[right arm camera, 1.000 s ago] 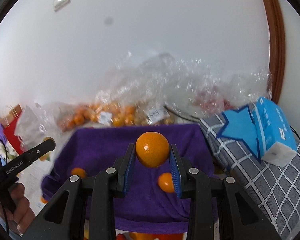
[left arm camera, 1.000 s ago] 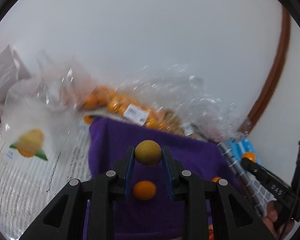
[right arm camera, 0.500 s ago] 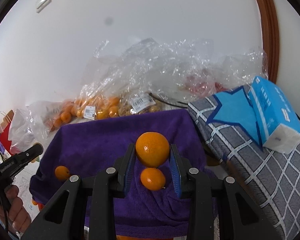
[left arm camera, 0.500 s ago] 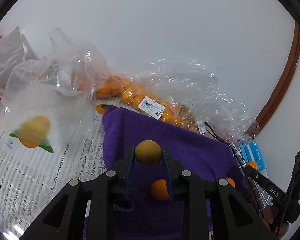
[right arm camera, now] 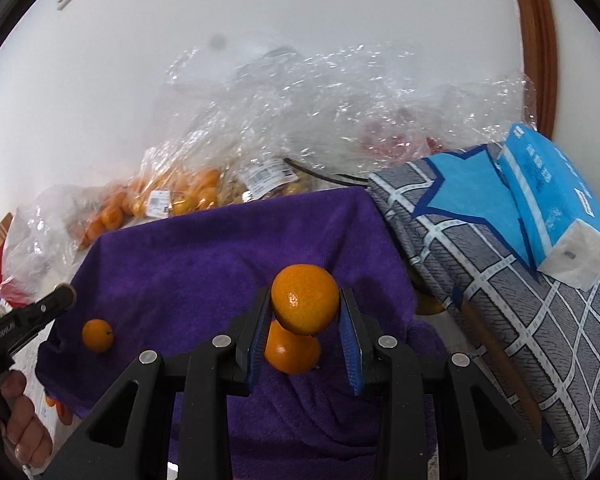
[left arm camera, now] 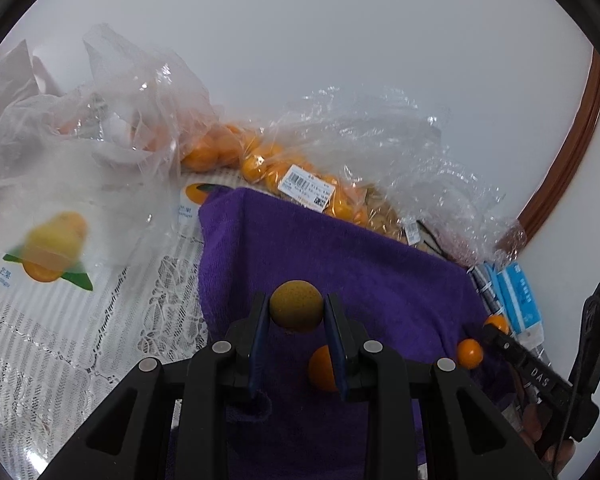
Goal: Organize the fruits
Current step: 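Carry the orange and green-yellow fruit onto the purple towel, opening both tools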
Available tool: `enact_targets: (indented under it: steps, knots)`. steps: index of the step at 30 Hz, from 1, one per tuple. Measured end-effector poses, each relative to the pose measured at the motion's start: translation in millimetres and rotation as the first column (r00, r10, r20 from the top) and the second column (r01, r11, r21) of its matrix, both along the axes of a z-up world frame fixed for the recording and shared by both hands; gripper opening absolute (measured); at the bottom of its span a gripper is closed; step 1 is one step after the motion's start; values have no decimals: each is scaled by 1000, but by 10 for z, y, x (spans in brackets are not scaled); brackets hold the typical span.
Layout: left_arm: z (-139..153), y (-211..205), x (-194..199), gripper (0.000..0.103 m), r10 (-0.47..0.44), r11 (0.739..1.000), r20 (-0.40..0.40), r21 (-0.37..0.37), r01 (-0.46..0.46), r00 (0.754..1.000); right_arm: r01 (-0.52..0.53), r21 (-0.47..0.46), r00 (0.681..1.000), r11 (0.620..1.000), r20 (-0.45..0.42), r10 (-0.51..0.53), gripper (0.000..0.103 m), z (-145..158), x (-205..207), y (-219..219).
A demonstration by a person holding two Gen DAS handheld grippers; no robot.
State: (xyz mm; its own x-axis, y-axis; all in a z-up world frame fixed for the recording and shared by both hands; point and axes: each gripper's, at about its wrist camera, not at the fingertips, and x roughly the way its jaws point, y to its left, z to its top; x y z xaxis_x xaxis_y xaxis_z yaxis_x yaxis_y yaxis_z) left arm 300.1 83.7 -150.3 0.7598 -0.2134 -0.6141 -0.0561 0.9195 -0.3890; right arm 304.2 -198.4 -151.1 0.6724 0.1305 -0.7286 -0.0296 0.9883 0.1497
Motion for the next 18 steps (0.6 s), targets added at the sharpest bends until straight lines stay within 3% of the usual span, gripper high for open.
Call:
enact_targets:
  steps: [5, 18]
  knots:
    - [-25, -67, 14, 26, 6, 999, -11, 54, -5, 1000, 19, -9, 1000, 1000, -16, -19, 33, -43, 23, -27]
    - [-102, -106, 69, 26, 13, 996, -50, 91, -8, 999, 53, -44, 998, 998, -25, -55, 33, -82, 40, -28]
